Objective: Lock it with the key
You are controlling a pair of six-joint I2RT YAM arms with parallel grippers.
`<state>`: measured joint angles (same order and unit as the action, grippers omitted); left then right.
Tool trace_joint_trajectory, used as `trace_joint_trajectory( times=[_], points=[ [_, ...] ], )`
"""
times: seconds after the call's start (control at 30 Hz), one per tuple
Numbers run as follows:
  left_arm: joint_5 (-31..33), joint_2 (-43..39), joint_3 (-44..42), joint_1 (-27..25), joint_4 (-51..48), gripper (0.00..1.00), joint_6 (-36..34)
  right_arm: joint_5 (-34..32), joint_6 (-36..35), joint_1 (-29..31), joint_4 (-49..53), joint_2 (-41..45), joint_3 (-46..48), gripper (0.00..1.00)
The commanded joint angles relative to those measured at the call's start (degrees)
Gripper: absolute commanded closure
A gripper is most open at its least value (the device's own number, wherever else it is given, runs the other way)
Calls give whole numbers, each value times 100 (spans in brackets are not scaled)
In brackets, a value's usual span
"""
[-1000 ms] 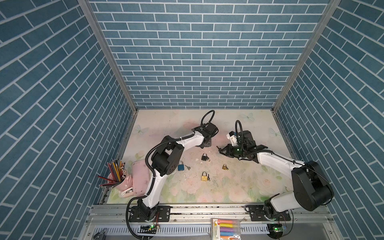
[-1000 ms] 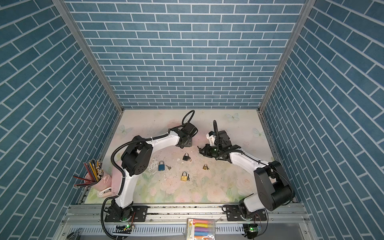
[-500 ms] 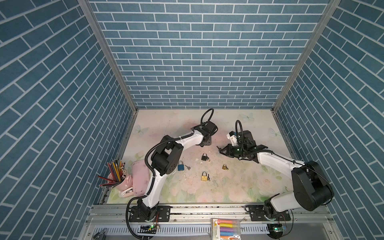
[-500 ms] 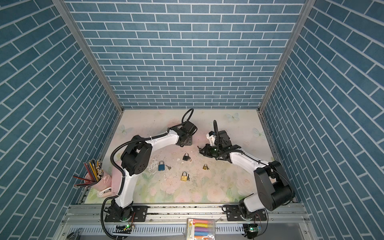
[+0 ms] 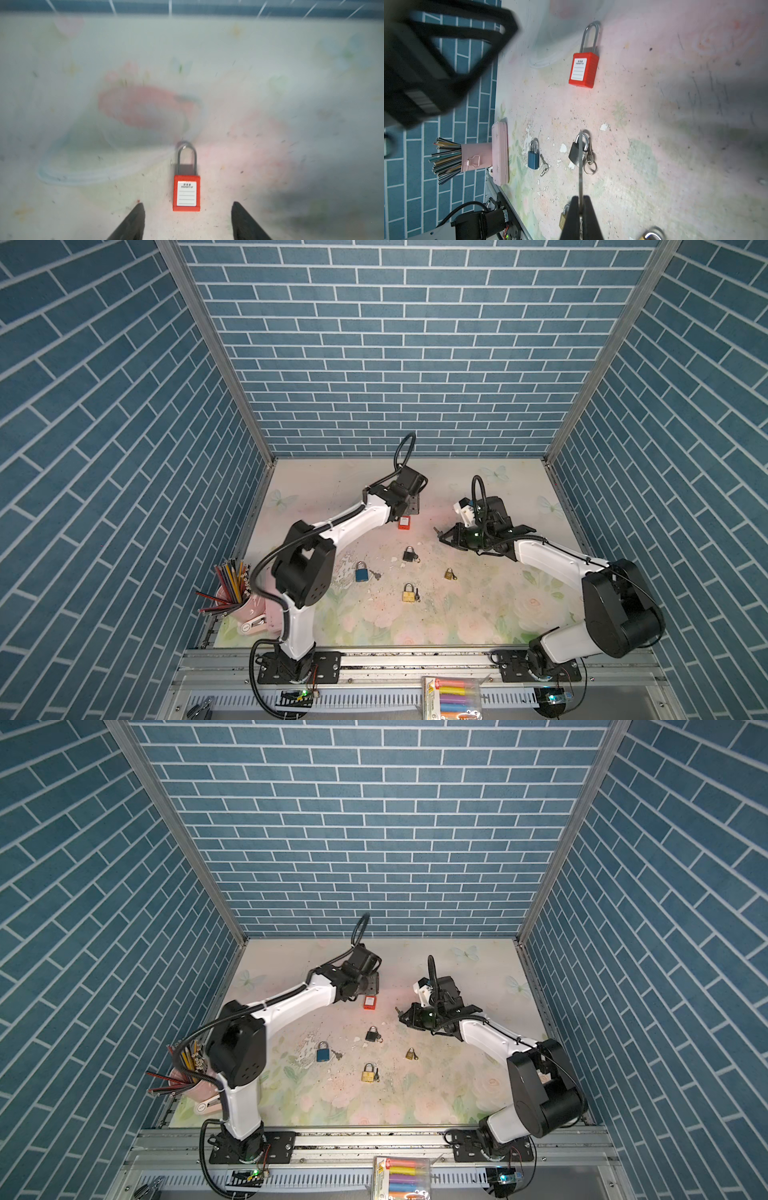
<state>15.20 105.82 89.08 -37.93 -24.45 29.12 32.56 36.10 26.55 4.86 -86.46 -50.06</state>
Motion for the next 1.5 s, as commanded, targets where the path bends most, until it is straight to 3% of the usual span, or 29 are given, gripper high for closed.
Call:
trace_joint_trajectory(
  times=[0.0,0.17,0.3,0.43,0.9,1.47],
  points=[
    [422,-981,-406,68,574,31,-763,27,-94,-41,152,-468,-434,100],
    [413,-2569,-1892,181,1559,27,-1454,259,-54,-40,18,-1235,-962,100],
    [227,-3746,-3123,403,2334,24,-1478,356,-62,-45,47,-1830,-1436,100],
    [90,-4456,-3760,692,2457,24,-1279,426,119,-32,7,-2403,-1819,100],
    [-12,-4630,-4144,991,2320,23,-1392,464,543,36,-153,-3539,-2689,100],
    [-156,-4565,-4285,1026,2299,22,-1182,594,444,220,5,-3826,-2927,77]
  ],
)
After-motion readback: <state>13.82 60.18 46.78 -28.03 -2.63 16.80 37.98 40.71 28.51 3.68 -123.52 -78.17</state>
